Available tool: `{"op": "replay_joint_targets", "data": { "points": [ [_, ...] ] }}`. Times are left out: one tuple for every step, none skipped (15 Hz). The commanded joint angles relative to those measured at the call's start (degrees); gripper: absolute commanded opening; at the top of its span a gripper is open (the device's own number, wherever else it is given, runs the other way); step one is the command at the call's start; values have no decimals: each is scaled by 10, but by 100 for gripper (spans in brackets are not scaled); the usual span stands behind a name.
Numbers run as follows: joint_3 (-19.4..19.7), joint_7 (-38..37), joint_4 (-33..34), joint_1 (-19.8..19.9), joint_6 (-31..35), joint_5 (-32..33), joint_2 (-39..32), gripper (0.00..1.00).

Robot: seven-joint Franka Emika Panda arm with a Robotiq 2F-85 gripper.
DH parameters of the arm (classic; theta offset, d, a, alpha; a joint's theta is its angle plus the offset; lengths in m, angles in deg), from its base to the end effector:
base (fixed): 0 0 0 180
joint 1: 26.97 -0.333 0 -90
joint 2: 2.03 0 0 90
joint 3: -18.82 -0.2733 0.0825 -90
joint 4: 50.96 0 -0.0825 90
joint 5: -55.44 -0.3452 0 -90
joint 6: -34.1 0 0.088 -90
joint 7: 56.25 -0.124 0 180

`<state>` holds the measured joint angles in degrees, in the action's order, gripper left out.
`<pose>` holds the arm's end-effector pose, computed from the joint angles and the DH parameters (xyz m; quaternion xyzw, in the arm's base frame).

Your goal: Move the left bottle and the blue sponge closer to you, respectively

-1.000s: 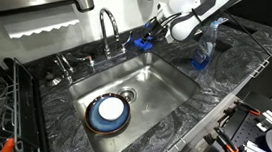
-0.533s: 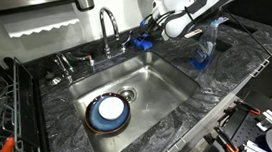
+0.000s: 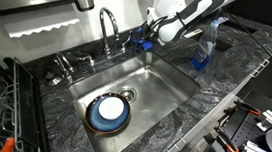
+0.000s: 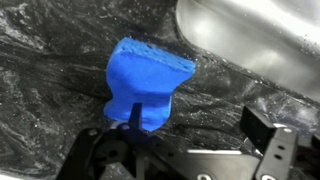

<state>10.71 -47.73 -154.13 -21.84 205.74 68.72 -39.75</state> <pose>0.6516 0.0401 0.2251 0.9467 0.1758 0.2691 0.0224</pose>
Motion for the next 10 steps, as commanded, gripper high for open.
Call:
{"op": "replay_joint_targets", "data": {
  "points": [
    [42, 2, 24, -37, -18, -10, -15, 100],
    [58, -4, 27, -49, -15, -7, -18, 100],
    [84, -19, 28, -68, -15, -2, -17, 100],
    [106, -33, 31, -83, -14, 0, -18, 100],
    [115, -38, 32, -89, -18, -2, -18, 100],
    [119, -41, 36, -91, -20, -6, -23, 100],
    [118, -41, 38, -89, -25, -9, -23, 100],
    [108, -38, 41, -83, -30, -14, -27, 100],
    [102, -35, 43, -79, -36, -17, -30, 100],
    [96, -32, 48, -74, -38, -20, -35, 100]
  ]
}}
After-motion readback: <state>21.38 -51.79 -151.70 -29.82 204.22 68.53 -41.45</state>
